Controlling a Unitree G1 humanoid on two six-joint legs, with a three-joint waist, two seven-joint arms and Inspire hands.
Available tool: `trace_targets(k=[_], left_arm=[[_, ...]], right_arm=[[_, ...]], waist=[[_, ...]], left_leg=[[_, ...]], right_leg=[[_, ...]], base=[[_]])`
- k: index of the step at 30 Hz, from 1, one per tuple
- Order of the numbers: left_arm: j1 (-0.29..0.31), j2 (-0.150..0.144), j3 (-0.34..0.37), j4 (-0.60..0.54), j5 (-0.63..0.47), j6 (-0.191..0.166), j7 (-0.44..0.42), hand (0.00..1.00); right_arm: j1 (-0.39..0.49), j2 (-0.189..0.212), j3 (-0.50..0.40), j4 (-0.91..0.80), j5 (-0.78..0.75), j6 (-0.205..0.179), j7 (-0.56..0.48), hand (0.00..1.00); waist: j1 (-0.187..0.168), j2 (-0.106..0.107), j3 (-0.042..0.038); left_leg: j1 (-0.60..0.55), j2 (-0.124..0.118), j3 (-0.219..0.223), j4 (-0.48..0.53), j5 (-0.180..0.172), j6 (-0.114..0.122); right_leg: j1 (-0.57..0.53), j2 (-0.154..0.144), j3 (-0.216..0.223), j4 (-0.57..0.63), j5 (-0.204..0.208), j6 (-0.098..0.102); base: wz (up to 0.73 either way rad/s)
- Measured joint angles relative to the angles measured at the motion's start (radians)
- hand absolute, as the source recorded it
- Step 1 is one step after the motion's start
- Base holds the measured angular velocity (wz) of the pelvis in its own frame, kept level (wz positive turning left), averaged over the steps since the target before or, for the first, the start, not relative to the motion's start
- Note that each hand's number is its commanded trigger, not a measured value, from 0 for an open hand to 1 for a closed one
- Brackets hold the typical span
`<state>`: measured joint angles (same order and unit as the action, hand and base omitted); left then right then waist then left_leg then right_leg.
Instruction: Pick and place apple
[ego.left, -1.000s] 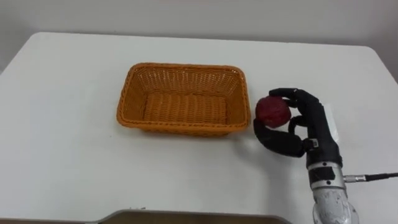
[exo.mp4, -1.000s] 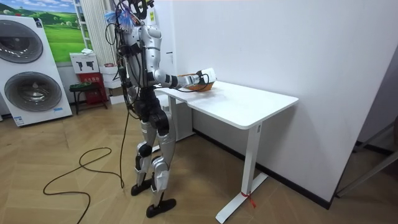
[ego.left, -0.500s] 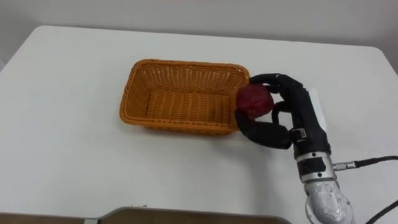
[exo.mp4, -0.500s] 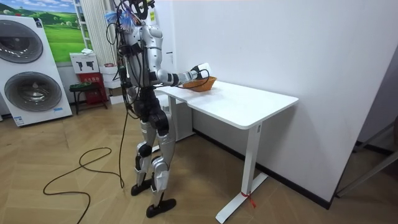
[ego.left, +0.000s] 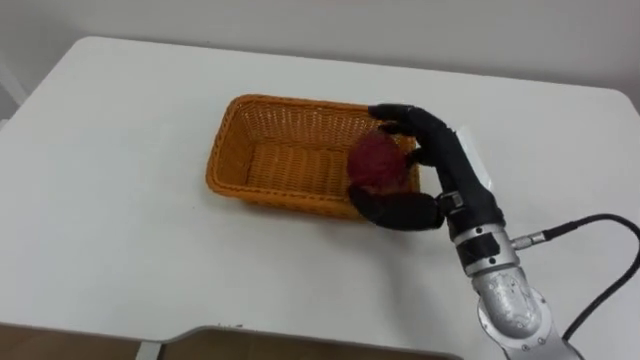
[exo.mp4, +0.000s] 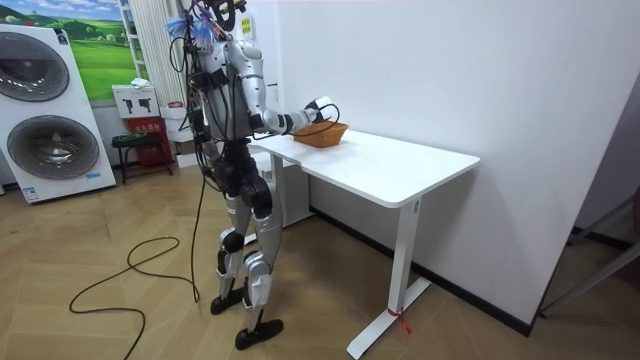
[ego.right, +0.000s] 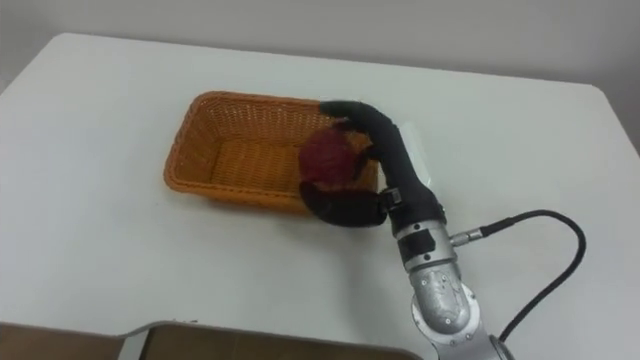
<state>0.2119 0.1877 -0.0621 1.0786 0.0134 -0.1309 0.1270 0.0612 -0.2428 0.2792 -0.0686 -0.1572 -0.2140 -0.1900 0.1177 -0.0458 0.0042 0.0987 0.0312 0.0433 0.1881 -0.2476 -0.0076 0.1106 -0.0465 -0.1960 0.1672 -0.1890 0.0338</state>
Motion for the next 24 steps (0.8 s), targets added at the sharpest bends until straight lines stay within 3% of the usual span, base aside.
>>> trace_targets(k=[9,19,24], left_arm=[[0.001,0.000,0.001,-0.021,0.000,0.003,-0.002,0.00],[0.003,0.000,0.016,-0.029,0.042,0.018,0.000,0.00],[0.011,0.000,0.057,-0.031,0.060,0.018,0.021,0.00]], right_arm=[[-0.008,0.001,0.014,0.004,0.054,0.033,0.032,0.00],[-0.009,0.002,0.003,0.004,0.053,0.033,0.018,0.00],[-0.009,0.002,-0.062,0.004,0.058,0.032,-0.035,0.00]], waist=[[0.018,0.001,0.0085],[0.017,0.001,0.0068],[0.007,0.004,0.0058]], left_leg=[[-0.001,-0.001,-0.004,-0.001,0.000,0.000],[-0.001,-0.001,-0.007,0.000,0.000,0.000],[0.003,-0.002,-0.019,0.000,0.000,0.000]], right_leg=[[0.003,-0.002,-0.009,-0.001,0.000,0.000],[0.003,-0.002,-0.009,-0.001,0.000,0.000],[0.009,-0.002,-0.010,-0.004,0.000,0.000]], base=[[0.02],[0.00],[0.05]])
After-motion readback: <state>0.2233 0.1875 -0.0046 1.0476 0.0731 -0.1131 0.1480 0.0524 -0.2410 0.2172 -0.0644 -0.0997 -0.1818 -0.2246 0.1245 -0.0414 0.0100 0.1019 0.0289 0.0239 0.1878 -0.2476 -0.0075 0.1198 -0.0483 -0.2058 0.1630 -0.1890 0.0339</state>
